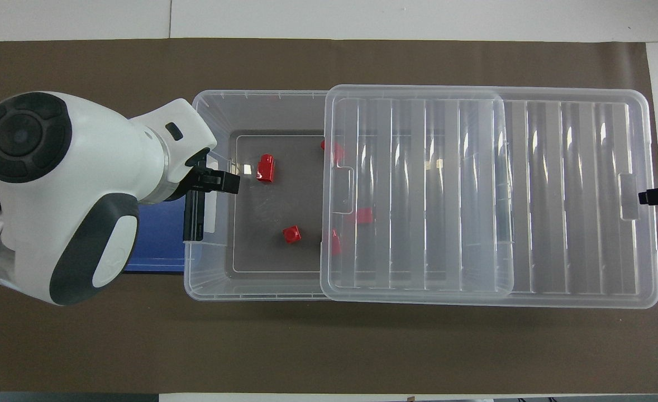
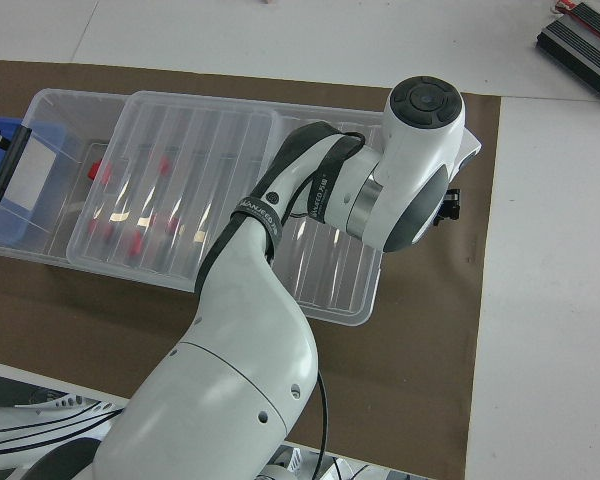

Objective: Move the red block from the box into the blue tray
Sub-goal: 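Reach the left gripper into the opened box toward a red block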

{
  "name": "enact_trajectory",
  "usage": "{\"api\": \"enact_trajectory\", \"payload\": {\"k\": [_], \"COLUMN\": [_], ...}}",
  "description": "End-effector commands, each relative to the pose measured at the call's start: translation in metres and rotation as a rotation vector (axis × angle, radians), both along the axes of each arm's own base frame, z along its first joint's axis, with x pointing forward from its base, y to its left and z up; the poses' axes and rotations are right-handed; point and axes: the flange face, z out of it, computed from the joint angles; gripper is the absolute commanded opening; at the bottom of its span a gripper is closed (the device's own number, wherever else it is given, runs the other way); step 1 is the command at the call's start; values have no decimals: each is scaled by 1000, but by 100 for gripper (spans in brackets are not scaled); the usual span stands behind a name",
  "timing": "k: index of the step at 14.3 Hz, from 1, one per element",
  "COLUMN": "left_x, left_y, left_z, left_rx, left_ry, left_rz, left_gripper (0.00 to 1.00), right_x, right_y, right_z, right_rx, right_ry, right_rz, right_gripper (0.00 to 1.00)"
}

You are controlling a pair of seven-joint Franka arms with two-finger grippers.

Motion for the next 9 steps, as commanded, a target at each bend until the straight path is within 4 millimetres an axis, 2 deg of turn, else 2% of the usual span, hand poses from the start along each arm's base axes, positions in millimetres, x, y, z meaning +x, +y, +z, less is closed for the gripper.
{"api": "enact_trajectory", "payload": {"k": [1,4,6,9], "left_x": [5,10,17,24], "left_y": [-23,-42,-49,-56], "left_z": [-31,-63,-83,-111], "left_rx": [-7,-5,20,19], "left_ry": [-13,3,-27,-28], "left_rz": [63,81,89,93], "left_gripper": [100,100,99,98], "right_x": [-1,8,23,35], "right_y": [-7,0,17,35], "right_z": [2,9,22,68], "right_rx": [-22,-22,-16,-7], "right_ry": [-6,-8,8,30], "right_rz": [27,35,66,36], "right_gripper": [100,100,100,100]}}
